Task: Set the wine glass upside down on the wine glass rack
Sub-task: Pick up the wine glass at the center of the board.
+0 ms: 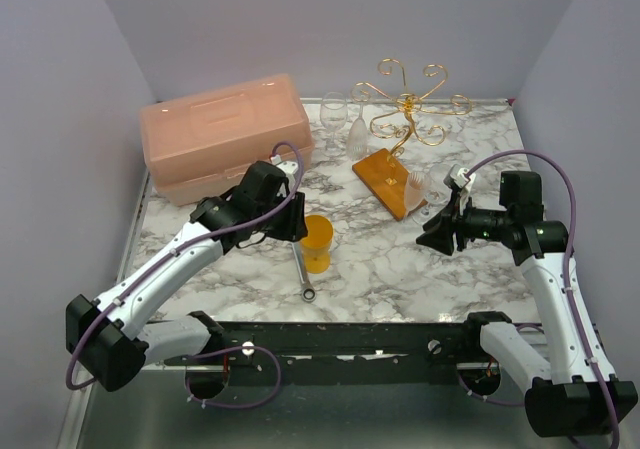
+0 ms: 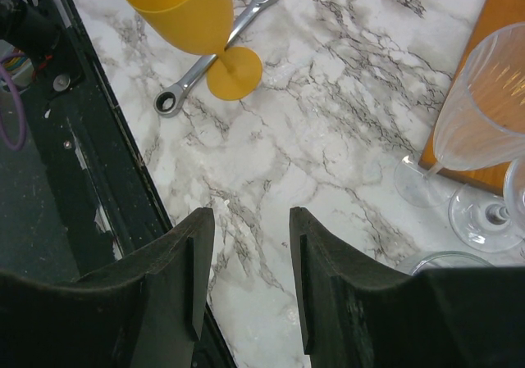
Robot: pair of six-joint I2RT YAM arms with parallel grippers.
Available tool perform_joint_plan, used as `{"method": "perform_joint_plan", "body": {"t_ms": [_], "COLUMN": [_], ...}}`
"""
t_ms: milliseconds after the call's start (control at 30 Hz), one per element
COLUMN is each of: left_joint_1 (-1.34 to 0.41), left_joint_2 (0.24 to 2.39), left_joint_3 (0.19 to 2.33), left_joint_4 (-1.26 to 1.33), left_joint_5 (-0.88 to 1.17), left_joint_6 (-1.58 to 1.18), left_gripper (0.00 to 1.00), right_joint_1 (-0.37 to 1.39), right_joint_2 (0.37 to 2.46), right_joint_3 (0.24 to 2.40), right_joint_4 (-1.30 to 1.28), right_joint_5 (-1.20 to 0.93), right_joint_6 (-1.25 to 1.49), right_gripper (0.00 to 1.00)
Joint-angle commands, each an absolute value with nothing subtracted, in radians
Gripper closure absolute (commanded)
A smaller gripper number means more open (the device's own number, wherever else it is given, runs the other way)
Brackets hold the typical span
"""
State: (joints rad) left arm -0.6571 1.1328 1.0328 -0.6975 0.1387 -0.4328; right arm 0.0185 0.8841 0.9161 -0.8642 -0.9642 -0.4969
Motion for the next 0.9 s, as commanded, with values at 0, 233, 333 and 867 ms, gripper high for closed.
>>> {"method": "perform_joint_plan", "body": {"t_ms": [0,233,333,867], "left_joint_1": [-0.666,-0.669,-0.671,-0.669], "left_joint_2": [1.164,1.198,1.203,0.886], "left_joint_3": [1.074,1.076,1.078,0.874], "left_joint_4": [-0.726,-0.727,-0.73,-0.499], "left_joint_5": [0.09,0.102,0.106,0.232], "left_joint_6": [-0.399,-0.391,-0.385,-0.431], "left_gripper": [0.64,0.82,0.91,1.0], "right_joint_1": [0.015,0.014,0.014,0.014], "right_joint_2": [0.873,0.873,0.871,0.931], "right_joint_3": [0.905,0.906,0.904,0.95], "right_joint_4": [-0.853,-0.853,-0.855,-0.943], "right_joint_5": [-0.996,-0.996,-0.996,-1.022], "right_joint_6": [-0.494,-0.494,-0.494,-0.576], "right_gripper": [0.51,0.51,0.51,0.51]}}
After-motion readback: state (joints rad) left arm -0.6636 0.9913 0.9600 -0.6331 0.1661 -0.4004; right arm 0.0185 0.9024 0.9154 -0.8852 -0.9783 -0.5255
